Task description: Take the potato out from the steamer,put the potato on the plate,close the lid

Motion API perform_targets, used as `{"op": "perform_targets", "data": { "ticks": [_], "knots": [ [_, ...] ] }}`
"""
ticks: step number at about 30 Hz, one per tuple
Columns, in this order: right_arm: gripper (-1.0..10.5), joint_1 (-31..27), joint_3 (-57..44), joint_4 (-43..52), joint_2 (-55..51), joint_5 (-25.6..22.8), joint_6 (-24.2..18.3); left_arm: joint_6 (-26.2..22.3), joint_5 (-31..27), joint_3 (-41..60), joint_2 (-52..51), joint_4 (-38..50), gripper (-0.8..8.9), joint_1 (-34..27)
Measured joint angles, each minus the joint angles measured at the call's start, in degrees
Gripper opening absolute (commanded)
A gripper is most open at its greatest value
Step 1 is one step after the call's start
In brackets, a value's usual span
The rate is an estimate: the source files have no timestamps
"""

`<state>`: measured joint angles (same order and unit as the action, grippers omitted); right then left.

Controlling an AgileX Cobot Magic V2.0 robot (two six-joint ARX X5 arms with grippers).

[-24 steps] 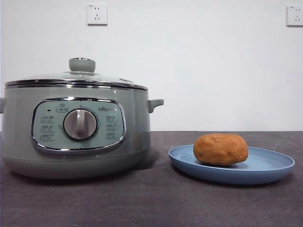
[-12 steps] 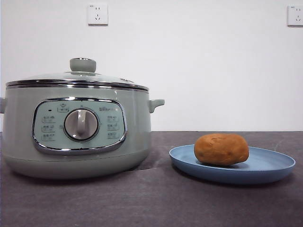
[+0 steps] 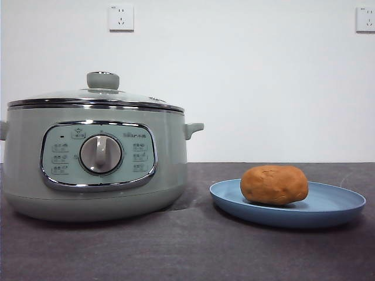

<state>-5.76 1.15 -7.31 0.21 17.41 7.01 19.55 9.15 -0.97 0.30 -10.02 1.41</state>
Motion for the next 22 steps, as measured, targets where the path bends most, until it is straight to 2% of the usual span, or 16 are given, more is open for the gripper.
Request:
{"op": "perform_targets", "data": {
  "ticks": [2, 22],
  "knots": [
    [0.0, 0.11, 0.00, -1.73, 0.04, -1.11, 0.33, -0.02, 0.00, 0.00, 0.00, 0.02, -0.03, 0.00],
    [0.0, 0.55, 0.00, -1.70, 0.02, -1.31, 0.74, 0.00, 0.00, 0.00, 0.00, 0.00, -0.03, 0.00]
  ]
}}
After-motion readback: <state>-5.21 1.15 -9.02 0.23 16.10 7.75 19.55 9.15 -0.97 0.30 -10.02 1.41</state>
